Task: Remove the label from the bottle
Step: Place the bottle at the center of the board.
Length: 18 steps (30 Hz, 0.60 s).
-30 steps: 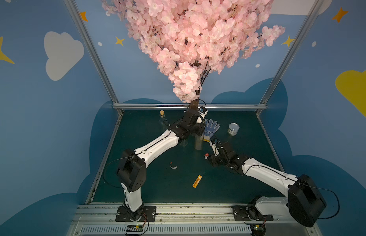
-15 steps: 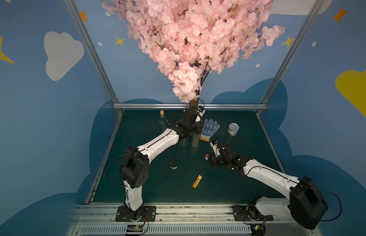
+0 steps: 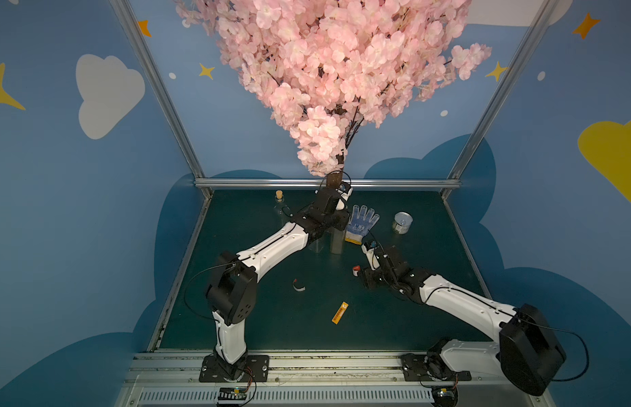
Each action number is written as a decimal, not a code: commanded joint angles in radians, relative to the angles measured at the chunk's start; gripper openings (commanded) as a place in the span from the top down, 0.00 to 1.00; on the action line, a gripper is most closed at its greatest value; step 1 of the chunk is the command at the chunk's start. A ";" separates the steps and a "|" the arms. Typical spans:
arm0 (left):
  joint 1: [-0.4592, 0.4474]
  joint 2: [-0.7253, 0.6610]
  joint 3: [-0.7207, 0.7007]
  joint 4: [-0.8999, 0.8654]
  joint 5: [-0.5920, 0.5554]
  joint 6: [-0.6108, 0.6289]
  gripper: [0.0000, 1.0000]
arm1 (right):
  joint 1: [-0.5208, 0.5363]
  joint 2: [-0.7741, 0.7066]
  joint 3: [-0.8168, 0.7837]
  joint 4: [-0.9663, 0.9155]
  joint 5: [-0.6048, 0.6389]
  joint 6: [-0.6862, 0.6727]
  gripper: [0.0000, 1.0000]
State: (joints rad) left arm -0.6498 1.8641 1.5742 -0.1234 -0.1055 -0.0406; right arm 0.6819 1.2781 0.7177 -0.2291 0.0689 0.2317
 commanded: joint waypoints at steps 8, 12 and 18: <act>0.004 -0.051 -0.028 0.036 -0.001 -0.021 0.42 | -0.004 -0.009 0.000 -0.002 -0.003 0.008 0.44; 0.006 -0.087 -0.044 0.050 -0.001 -0.031 0.39 | -0.004 -0.008 0.009 -0.014 -0.004 0.001 0.42; 0.029 -0.168 -0.060 0.050 0.041 -0.072 0.37 | -0.004 -0.019 0.027 -0.035 -0.011 -0.009 0.38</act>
State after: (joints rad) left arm -0.6361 1.7615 1.5162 -0.1032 -0.0925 -0.0826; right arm 0.6819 1.2781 0.7181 -0.2405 0.0654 0.2279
